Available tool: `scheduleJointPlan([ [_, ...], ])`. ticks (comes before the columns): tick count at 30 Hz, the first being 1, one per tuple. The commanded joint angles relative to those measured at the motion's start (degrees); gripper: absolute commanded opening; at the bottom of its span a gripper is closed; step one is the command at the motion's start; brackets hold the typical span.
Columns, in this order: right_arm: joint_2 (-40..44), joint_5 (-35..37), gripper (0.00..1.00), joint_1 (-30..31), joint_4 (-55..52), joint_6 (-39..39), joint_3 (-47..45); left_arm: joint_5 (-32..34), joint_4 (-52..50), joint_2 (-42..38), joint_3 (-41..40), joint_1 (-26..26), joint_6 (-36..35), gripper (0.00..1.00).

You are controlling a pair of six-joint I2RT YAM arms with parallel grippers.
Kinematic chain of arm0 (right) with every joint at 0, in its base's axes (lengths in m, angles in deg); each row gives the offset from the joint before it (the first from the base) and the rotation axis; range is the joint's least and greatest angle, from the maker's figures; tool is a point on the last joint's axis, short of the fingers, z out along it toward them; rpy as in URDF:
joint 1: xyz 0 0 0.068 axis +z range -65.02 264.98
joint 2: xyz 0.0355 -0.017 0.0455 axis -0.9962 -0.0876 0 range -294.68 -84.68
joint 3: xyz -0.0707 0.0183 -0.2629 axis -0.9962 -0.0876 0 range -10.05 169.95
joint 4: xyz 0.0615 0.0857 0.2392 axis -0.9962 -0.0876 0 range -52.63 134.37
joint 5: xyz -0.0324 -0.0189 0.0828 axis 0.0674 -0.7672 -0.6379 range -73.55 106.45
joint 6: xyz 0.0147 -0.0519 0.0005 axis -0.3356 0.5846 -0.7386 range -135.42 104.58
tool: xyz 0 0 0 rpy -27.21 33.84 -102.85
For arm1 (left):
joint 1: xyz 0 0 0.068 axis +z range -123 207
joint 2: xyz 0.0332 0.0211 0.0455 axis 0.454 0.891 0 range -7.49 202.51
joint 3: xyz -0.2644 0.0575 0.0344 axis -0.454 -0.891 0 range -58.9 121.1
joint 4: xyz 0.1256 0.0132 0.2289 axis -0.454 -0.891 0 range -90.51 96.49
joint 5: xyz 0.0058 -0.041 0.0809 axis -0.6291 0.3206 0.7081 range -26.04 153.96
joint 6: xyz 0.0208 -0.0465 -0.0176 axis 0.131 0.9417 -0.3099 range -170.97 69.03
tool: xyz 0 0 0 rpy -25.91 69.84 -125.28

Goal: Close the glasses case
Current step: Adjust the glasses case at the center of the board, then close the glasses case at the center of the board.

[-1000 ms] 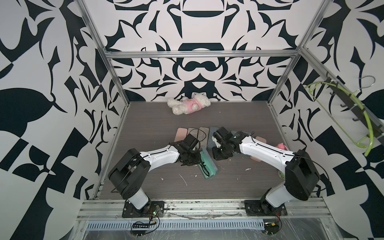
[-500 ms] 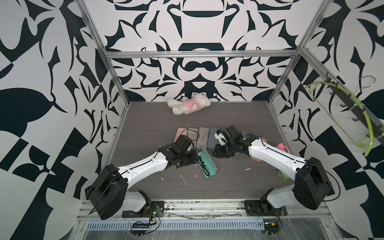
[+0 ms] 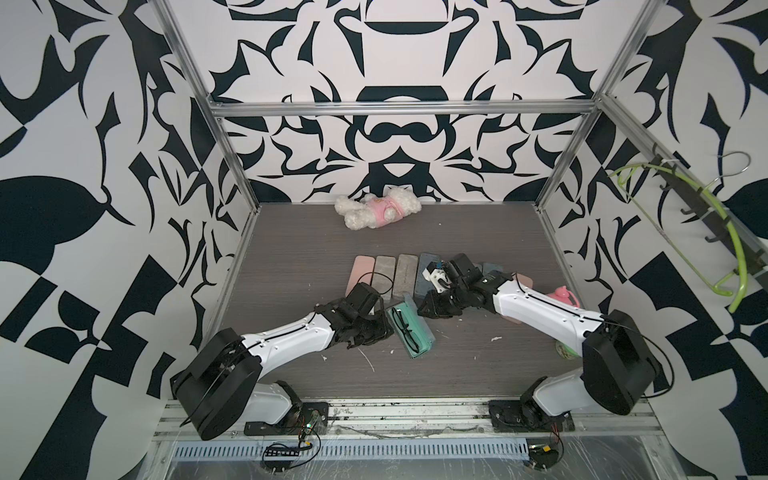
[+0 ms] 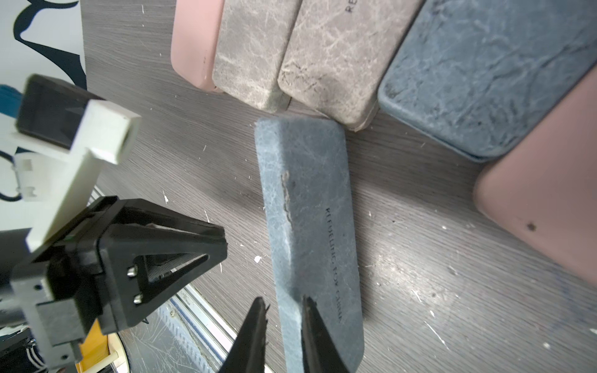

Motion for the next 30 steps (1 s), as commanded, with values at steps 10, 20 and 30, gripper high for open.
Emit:
scheduleJointPlan([
  [10,0.25,-0.17,0.21,0.03,1.33,-0.52,-2.0,-0.96,2.94,5.16,0.0,-0.38,-0.16,0.25],
  [20,-0.17,-0.64,0.2,0.45,1.51,-1.05,-2.01,-0.57,4.21,7.34,-0.52,-0.56,-0.27,0.25],
  [30,-1.9,0.72,0.18,2.34,1.28,-1.48,-1.57,-0.08,4.98,9.04,0.0,-0.87,-0.45,0.25],
])
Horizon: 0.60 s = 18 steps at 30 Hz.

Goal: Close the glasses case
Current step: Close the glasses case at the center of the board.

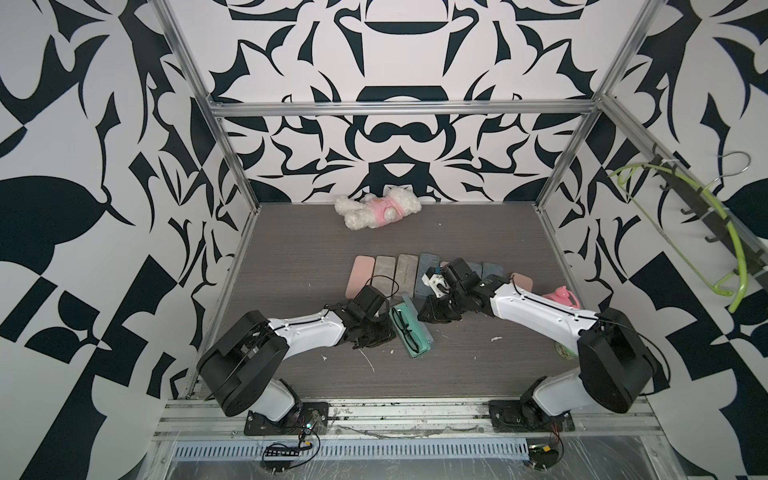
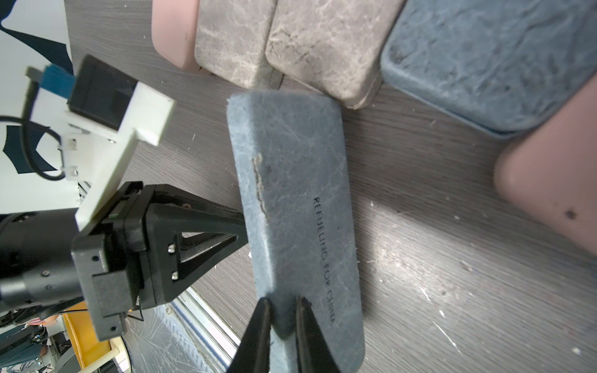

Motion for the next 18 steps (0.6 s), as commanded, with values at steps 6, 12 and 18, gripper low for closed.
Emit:
scheduleJointPlan([
  [6,-1.65,1.63,0.18,2.13,0.23,-0.88,0.46,0.29,0.29,1.85,0.08,-0.48,-0.68,0.25],
  [12,-2.58,1.8,0.17,3.06,0.52,-1.05,0.9,0.21,0.29,2.03,0.29,-0.57,-0.74,0.25],
  [18,-3.66,1.8,0.17,4.05,1.26,-1.36,0.9,-0.06,0.23,2.25,0.56,-0.73,-0.94,0.24],
])
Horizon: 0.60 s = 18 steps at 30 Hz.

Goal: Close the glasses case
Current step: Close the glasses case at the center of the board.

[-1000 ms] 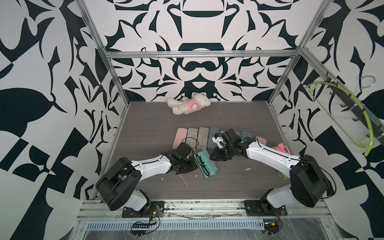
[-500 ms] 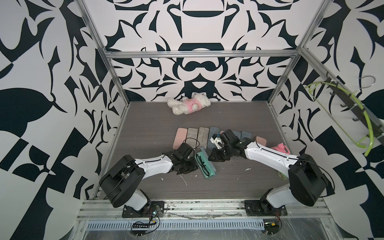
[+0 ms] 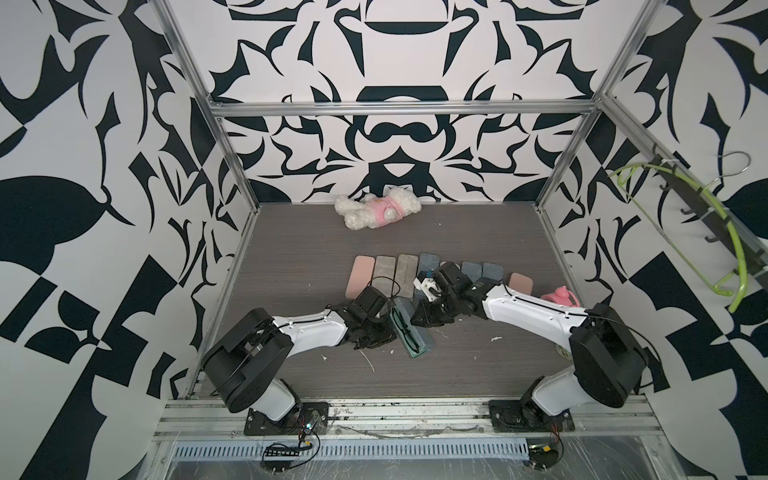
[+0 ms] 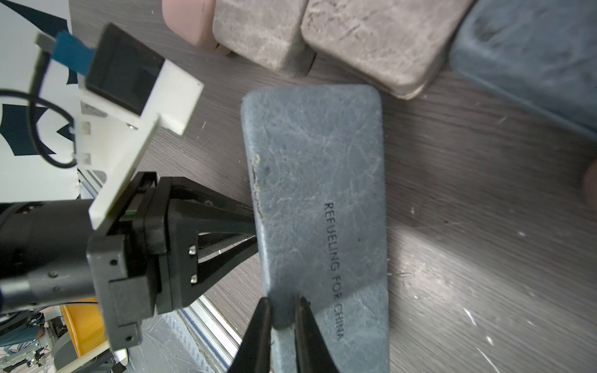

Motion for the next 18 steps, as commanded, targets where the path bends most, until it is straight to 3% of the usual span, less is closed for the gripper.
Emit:
scheduleJointPlan([
  [1,-1.19,1.69,0.17,0.65,-1.2,-0.72,0.47,-0.06,-0.39,0.89,0.48,-0.35,-0.87,0.24],
  [18,-2.85,1.43,0.17,2.07,-0.29,-0.75,1.17,0.78,-5.84,-5.02,0.63,-0.35,-1.65,0.24],
])
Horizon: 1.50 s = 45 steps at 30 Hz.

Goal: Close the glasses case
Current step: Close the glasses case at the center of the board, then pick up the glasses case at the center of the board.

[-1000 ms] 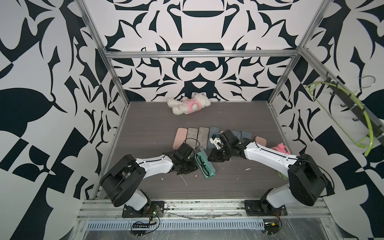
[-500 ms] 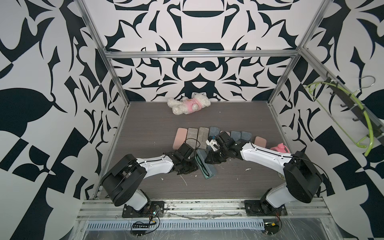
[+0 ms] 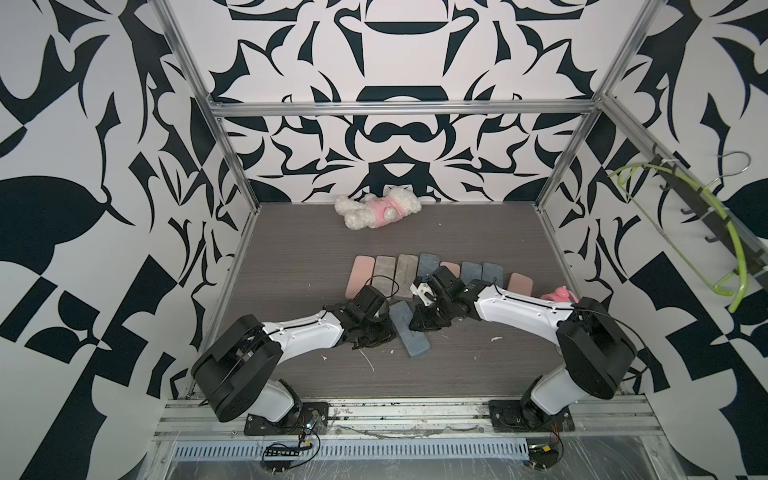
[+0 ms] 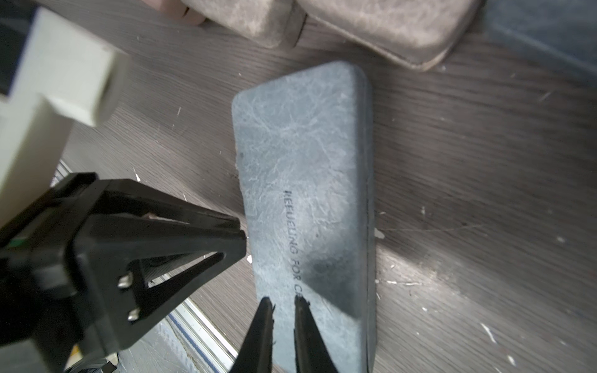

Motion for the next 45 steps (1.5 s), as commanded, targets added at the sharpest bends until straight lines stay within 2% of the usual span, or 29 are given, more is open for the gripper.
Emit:
scheduleJointPlan([
  [1,0.32,0.58,0.17,0.62,-0.53,-0.44,1.17,0.65,-3.67,-1.5,0.76,-0.21,-1.4,0.24],
  [6,2.0,1.03,0.18,0.62,-1.19,-0.45,1.51,3.68,-8.89,-7.54,2.21,-0.22,-2.48,0.24],
  [9,3.41,1.73,0.23,0.63,-2.3,-0.18,1.93,7.02,-13.84,-12.29,5.66,-0.21,-6.1,0.28],
  [11,4.17,2.63,0.29,0.63,-3.41,0.07,2.37,9.02,-17.23,-13.76,8.81,-0.24,-9.41,0.36],
  [16,7.09,5.81,0.5,0.5,-6.45,1.0,2.84,10.18,-23.37,-13.08,15.92,-0.13,-19.52,0.7],
  [19,9.65,8.51,0.66,-0.13,-9.2,1.79,2.93,9.05,-26.46,-11.54,20.12,-0.13,-24.5,0.82],
  [22,12.63,11.07,0.82,-1.79,-11.73,2.45,2.29,7.71,-28.46,-9.23,23.01,-0.13,-26.32,0.92],
  [28,20.43,11.27,0.94,-9.41,-15.18,3.02,-0.74,3.1,-35.11,-2.26,26.0,-0.03,-21.38,0.97],
  [36,27.07,7.42,0.99,-18.87,-17.2,5.06,-3.73,-2.82,-26.78,0.73,20.03,-0.2,-9.88,0.99],
  [45,28.7,6.69,0.99,-20.14,-15.73,5.78,-6.56,-2.96,-25.37,9.18,22.69,-3.11,-4.51,0.99],
])
